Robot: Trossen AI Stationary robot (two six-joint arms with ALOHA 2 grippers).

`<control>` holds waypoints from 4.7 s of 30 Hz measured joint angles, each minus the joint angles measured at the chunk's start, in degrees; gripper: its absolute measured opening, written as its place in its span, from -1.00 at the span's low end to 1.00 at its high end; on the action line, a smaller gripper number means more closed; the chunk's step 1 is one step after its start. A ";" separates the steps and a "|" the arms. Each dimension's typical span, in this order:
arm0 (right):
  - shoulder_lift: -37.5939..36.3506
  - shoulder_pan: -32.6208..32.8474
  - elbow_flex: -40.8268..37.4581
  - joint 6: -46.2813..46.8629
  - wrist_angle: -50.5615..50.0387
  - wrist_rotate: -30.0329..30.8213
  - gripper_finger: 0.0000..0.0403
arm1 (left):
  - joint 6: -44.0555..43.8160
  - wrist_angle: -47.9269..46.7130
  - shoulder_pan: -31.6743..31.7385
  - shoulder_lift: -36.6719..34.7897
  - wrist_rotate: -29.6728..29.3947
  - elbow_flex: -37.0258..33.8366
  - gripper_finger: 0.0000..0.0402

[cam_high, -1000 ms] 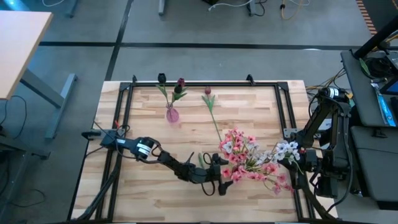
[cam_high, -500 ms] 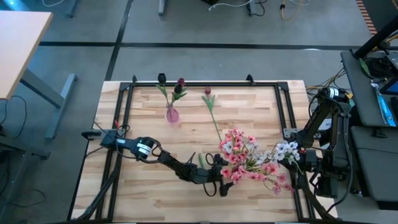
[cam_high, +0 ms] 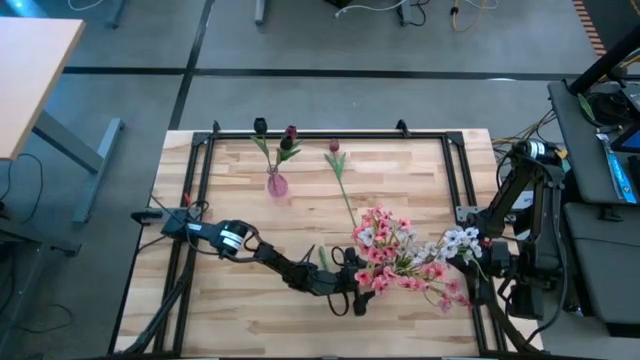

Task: Sort flowers into vase by color
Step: Put the white flowers into the red vase

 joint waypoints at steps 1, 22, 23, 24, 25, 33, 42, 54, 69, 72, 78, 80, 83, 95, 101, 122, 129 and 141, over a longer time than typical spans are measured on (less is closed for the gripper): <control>0.30 0.00 0.00 0.00 0.28 0.13 -0.94 | 0.00 0.02 0.00 0.00 -0.03 0.00 0.57; 4.57 -0.02 -0.02 -4.66 11.13 2.44 -0.94 | -0.07 -0.22 0.00 0.00 -0.47 0.00 0.37; 4.67 -0.02 -0.02 -5.66 12.13 2.98 -0.94 | -0.07 -0.24 0.00 0.00 -0.47 0.00 0.37; 4.81 -0.04 -0.02 -7.02 13.28 3.26 -0.94 | -0.09 -0.26 0.00 0.00 -0.47 0.00 0.37; 4.95 -0.14 -0.02 -8.01 14.22 3.24 -0.94 | -0.11 -0.28 0.00 0.00 -0.47 0.00 0.37; 6.96 -2.87 -0.02 -10.97 18.09 3.24 -0.94 | 0.36 -0.96 0.00 0.00 -0.47 0.00 0.37; 7.36 -4.07 -0.02 -16.77 24.90 3.26 -0.94 | 1.67 -1.42 0.00 -0.02 -0.49 -0.02 0.37; 7.41 -6.74 3.50 -33.97 35.92 3.21 -0.94 | 1.79 -2.20 0.00 -0.09 -0.58 -0.04 0.37; 12.06 -11.06 7.87 -42.20 43.59 1.89 -0.94 | 1.92 -3.10 0.00 -0.17 -0.55 -0.09 0.37; 13.63 -11.10 10.11 -44.82 43.56 1.71 -0.94 | 2.17 -2.24 0.00 0.49 -0.58 -0.04 0.37; 15.39 -11.78 11.56 -44.98 42.99 1.71 -0.94 | 1.73 0.99 -0.04 2.08 -0.62 -0.04 0.37; 15.37 -12.12 11.32 -44.51 43.06 1.71 -0.94 | 1.76 1.04 -0.11 2.08 -0.64 -0.04 0.37; 15.29 -12.37 10.63 -44.10 43.00 1.68 -0.94 | 1.75 1.03 -0.11 2.08 -0.62 -0.04 0.37; 15.78 -14.71 10.27 -45.44 42.71 1.87 -0.94 | 1.80 1.05 -0.17 2.12 -0.58 -0.09 0.37; 15.78 -14.73 10.18 -45.44 42.69 1.71 -0.94 | 1.88 1.07 -0.24 2.12 -0.55 -0.09 0.37; 18.05 -17.87 9.90 -44.68 42.73 -3.86 -0.94 | 2.03 1.07 -0.33 2.12 -0.53 -0.11 0.37; 18.12 -18.21 9.81 -43.89 42.71 -5.39 -0.94 | 2.14 1.09 -0.33 2.12 -0.53 -0.11 0.37; 18.80 -19.13 9.39 -43.21 42.38 -9.79 -0.94 | 2.14 1.09 -0.33 2.12 -0.55 -0.11 0.37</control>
